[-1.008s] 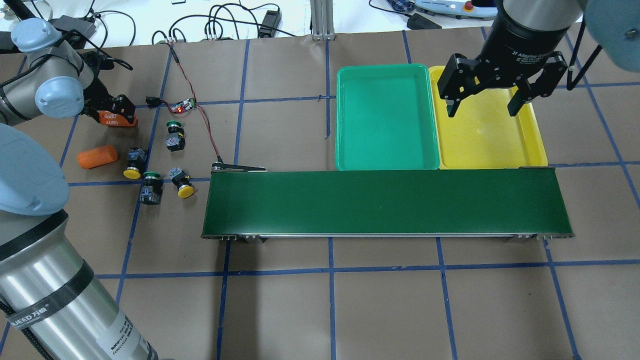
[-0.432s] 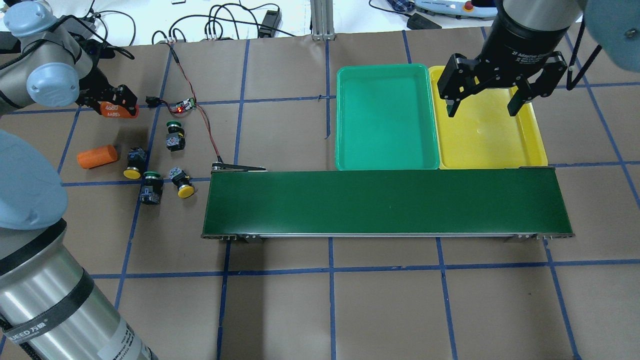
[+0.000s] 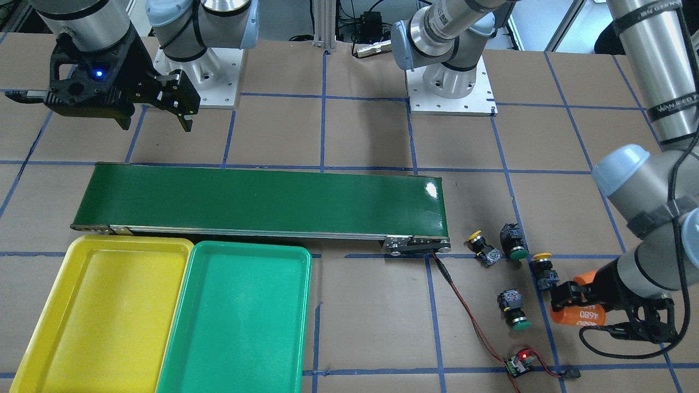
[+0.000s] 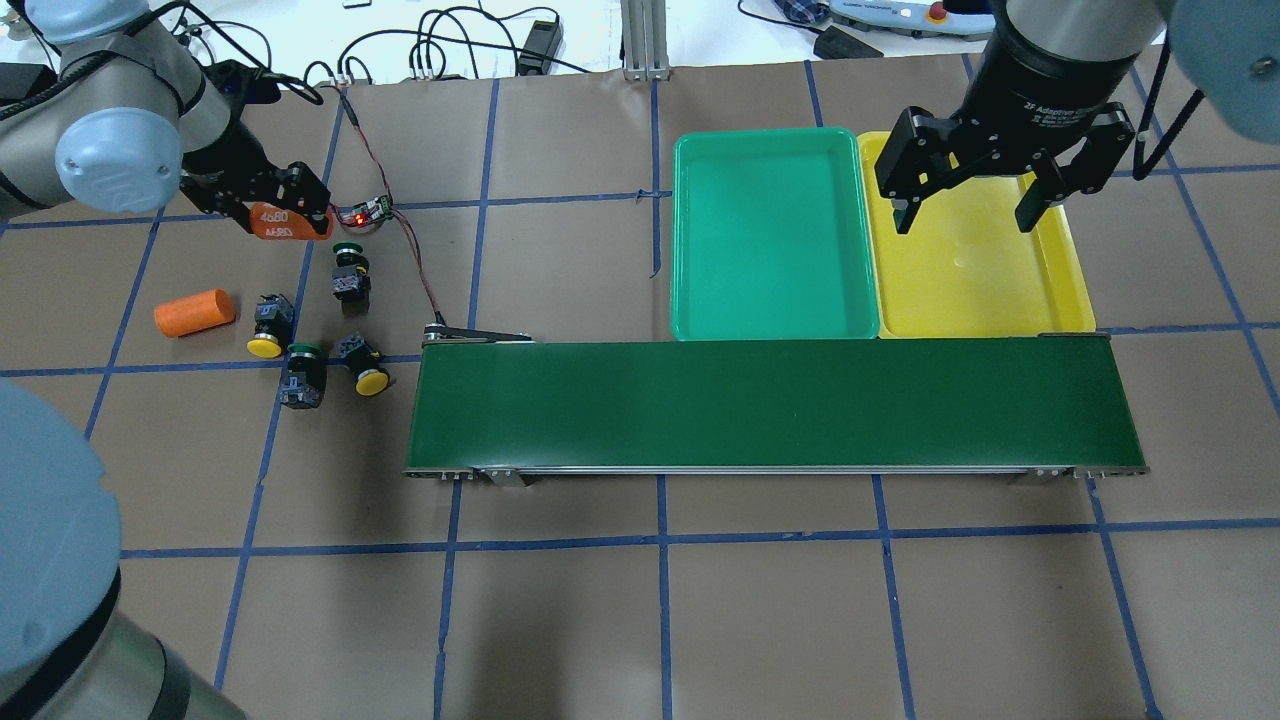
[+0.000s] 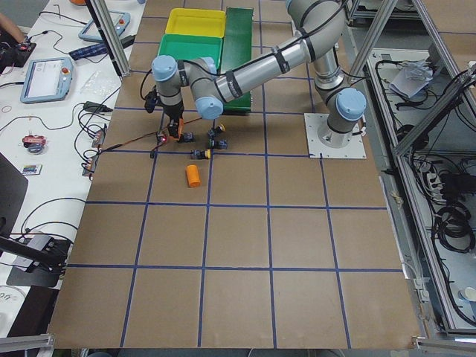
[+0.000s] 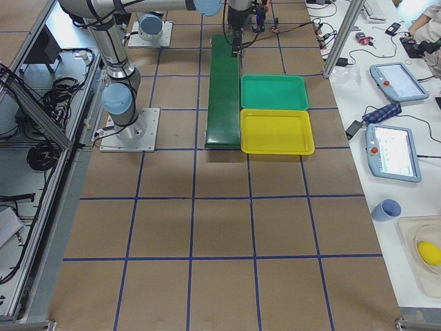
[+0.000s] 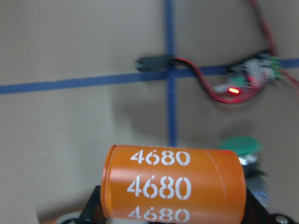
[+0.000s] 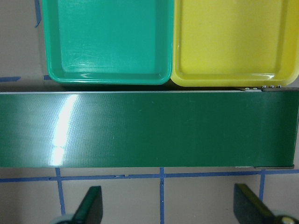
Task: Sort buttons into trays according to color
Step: 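Carry the cylinder with the left gripper and lower it onto the conveyor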
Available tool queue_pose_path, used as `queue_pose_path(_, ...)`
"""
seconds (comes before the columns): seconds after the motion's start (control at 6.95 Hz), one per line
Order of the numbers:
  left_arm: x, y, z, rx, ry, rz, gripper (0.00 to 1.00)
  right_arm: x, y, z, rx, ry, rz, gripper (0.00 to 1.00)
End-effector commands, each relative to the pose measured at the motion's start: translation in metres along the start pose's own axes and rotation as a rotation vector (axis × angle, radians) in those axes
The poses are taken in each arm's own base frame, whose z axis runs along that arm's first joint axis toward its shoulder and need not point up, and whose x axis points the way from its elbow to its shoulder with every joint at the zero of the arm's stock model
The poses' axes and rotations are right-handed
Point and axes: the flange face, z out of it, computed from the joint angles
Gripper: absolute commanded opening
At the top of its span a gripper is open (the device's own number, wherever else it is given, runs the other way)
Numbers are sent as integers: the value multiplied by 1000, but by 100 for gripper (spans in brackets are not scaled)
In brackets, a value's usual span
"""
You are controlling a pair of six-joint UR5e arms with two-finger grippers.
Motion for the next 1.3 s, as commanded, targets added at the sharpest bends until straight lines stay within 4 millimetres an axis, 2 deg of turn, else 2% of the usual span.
queue_pose_path(0.0, 93, 54, -3, -24, 30, -27, 0, 0, 0, 0, 0, 0, 0, 100)
queue_pose_path(0.14, 133, 70, -1, -39, 28, 26, 0, 0, 0, 0, 0, 0, 0, 100)
queue_pose_path(0.29, 160, 87, 6, -58, 19, 8, 0, 0, 0, 0, 0, 0, 0, 100)
queue_pose_path(0.43, 170, 97, 17, -85, 20, 2, 0, 0, 0, 0, 0, 0, 0, 100)
queue_pose_path(0.72, 171, 121, 34, -130, 19, -31, 0, 0, 0, 0, 0, 0, 0, 100)
queue_pose_path(1.01, 172, 130, 30, -127, 14, -31, 0, 0, 0, 0, 0, 2, 0, 100)
queue_pose_path(1.15, 172, 131, 31, -132, 15, -33, 71, 0, 0, 0, 0, 0, 0, 100)
